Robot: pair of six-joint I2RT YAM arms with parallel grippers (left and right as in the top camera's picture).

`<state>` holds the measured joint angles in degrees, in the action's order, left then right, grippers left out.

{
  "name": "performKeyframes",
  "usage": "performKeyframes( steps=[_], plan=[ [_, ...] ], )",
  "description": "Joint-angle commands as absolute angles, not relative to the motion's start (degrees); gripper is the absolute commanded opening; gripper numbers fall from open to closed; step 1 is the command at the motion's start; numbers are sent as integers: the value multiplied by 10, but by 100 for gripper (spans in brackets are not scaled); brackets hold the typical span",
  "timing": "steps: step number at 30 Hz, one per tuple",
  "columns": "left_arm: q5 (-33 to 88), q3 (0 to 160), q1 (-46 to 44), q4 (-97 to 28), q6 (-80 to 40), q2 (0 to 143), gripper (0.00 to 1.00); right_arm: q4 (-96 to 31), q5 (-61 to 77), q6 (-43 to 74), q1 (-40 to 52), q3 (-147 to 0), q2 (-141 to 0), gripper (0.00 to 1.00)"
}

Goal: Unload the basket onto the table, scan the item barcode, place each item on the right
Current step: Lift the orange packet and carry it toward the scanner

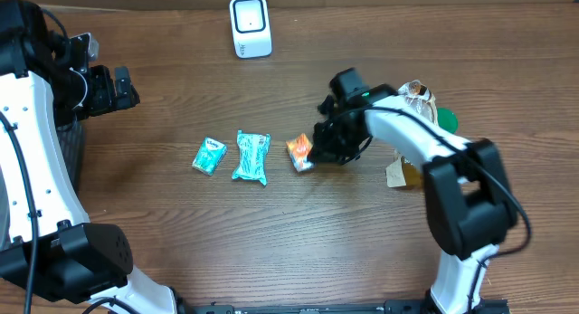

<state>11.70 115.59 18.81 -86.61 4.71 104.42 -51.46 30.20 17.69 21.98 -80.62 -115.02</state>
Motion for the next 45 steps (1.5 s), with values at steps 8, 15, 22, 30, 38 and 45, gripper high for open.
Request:
performKeyframes(
  steps=[8, 15, 22, 30, 38, 45],
  plan=[
    [116, 1159, 190, -865, 56, 1042, 100, -508, 731, 160, 119, -840, -994, 4],
    [116, 1159, 190, -865, 56, 1042, 100, -497, 899, 177, 119, -840, -994, 4],
    [116, 1159, 190, -865, 56, 1042, 100, -500, 900, 211, 119, -840, -993, 4],
    [116, 1159, 190, -865, 56, 1042, 100, -517, 900, 215, 119, -840, -993, 4],
    [116, 1159, 190, -865, 56, 1042, 100, -561, 900, 205, 119, -840, -988, 4],
    [116, 1159, 190, -865, 56, 1042, 100, -561, 900, 195, 119, -840, -983, 4]
  ],
)
